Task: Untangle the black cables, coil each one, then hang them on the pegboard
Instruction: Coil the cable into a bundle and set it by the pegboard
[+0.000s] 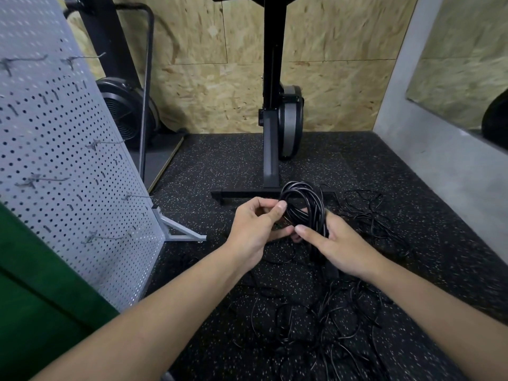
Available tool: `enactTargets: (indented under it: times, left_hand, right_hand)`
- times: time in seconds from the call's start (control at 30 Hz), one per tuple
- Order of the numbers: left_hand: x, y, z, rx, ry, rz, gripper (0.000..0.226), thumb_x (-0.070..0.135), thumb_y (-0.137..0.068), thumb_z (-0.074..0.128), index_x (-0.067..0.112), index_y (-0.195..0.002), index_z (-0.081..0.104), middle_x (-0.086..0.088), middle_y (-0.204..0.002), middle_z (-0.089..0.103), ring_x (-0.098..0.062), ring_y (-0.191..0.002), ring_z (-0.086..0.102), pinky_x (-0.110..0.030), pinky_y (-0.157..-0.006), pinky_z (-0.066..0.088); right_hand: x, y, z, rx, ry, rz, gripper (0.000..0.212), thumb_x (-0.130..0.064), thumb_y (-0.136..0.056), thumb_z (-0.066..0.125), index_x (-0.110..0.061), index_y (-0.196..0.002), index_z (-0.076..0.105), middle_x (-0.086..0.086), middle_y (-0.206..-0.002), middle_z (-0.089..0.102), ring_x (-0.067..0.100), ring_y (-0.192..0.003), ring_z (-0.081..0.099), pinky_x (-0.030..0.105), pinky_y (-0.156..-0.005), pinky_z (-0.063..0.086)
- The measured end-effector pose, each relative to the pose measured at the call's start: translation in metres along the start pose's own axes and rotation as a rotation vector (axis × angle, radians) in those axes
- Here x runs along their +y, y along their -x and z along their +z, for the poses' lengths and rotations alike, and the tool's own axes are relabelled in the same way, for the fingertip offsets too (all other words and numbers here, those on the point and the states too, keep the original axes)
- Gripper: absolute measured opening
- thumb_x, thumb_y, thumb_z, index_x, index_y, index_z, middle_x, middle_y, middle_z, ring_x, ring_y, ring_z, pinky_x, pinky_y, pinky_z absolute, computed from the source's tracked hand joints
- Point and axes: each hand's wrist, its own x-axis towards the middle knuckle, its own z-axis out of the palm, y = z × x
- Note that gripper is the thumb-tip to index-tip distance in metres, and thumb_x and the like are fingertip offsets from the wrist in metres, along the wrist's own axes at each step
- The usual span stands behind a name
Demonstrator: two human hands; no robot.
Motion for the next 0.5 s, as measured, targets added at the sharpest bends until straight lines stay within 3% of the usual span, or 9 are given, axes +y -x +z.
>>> enactTargets:
  times: [0.17,0.27,0.33,0.4,0.5]
  left_hand:
    - [0.000,-0.002,0.000,-0.055,-0.095,0.106,0.025,0.021,-0.097,0.072,-0.002,-0.104,0.066,-0.028,-0.110,0.063,-0.025,-0.095,0.069,-0.037,-0.078,0.064]
    - [-0.005,-0.005,-0.010,-0.157,-0.193,0.080,0.026,0.034,-0.105,0.061,0.008,-0.106,0.066,-0.011,-0.106,0.070,-0.019,-0.099,0.069,-0.038,-0.086,0.061]
    - [-0.014,-0.006,-0.018,-0.343,-0.454,0.042,0.026,0.028,-0.101,0.052,0.016,-0.117,0.067,-0.001,-0.122,0.072,-0.017,-0.117,0.066,-0.040,-0.101,0.056]
    - [-0.030,-0.004,-0.022,-0.544,-0.744,0.000,0.032,0.019,-0.094,0.055,0.027,-0.122,0.069,0.008,-0.133,0.069,-0.016,-0.127,0.062,-0.043,-0.112,0.048]
    - [-0.046,-0.001,-0.023,-0.649,-0.983,-0.053,0.016,0.027,-0.094,0.063,0.035,-0.100,0.076,0.010,-0.122,0.074,-0.016,-0.120,0.066,-0.046,-0.113,0.047]
  right_hand:
    - [-0.006,-0.001,0.001,0.022,-0.030,-0.022,0.011,-0.024,-0.103,0.062,-0.020,-0.113,0.065,-0.007,-0.083,0.072,0.010,-0.082,0.070,0.025,-0.082,0.055]
    - [-0.012,0.000,-0.003,0.106,-0.267,0.043,0.012,-0.023,-0.102,0.065,-0.012,-0.106,0.068,0.000,-0.081,0.072,0.020,-0.081,0.073,0.036,-0.084,0.059]
    - [-0.019,0.002,-0.006,0.123,-0.476,0.111,0.019,-0.026,-0.097,0.068,-0.008,-0.101,0.069,0.006,-0.083,0.071,0.025,-0.081,0.073,0.045,-0.084,0.059]
    - [-0.024,0.004,-0.008,0.073,-0.643,0.130,0.017,-0.028,-0.093,0.071,-0.011,-0.093,0.069,0.009,-0.085,0.068,0.026,-0.081,0.069,0.053,-0.084,0.058]
    - [-0.032,0.004,-0.014,0.082,-0.765,0.096,0.010,-0.019,-0.098,0.065,-0.009,-0.100,0.063,0.006,-0.083,0.063,0.019,-0.073,0.063,0.045,-0.080,0.060]
